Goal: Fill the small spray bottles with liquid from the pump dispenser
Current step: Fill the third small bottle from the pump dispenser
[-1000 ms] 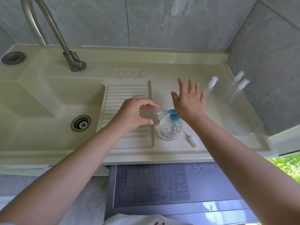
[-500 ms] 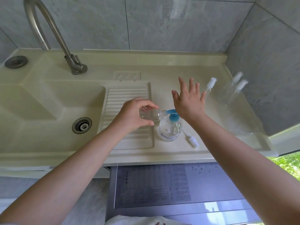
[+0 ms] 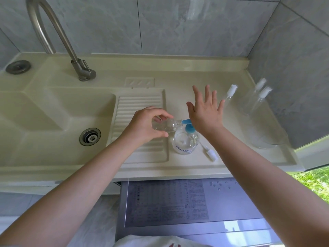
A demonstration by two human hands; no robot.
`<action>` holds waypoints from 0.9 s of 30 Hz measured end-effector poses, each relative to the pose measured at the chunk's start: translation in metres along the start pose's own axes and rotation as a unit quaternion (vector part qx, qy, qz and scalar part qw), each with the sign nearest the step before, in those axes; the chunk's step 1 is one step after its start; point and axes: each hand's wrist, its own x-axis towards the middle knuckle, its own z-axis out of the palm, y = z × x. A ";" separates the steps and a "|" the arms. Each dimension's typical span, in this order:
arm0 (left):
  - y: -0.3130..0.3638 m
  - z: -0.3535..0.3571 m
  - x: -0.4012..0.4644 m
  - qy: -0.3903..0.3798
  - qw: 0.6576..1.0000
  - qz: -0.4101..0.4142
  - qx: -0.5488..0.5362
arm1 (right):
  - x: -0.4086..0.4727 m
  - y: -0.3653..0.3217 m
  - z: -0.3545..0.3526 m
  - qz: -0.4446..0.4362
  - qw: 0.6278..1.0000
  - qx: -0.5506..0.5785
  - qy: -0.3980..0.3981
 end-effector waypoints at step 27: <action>-0.001 0.004 0.003 0.008 1.000 0.018 -0.001 | -0.002 -0.001 0.002 -0.030 0.998 -0.029 0.038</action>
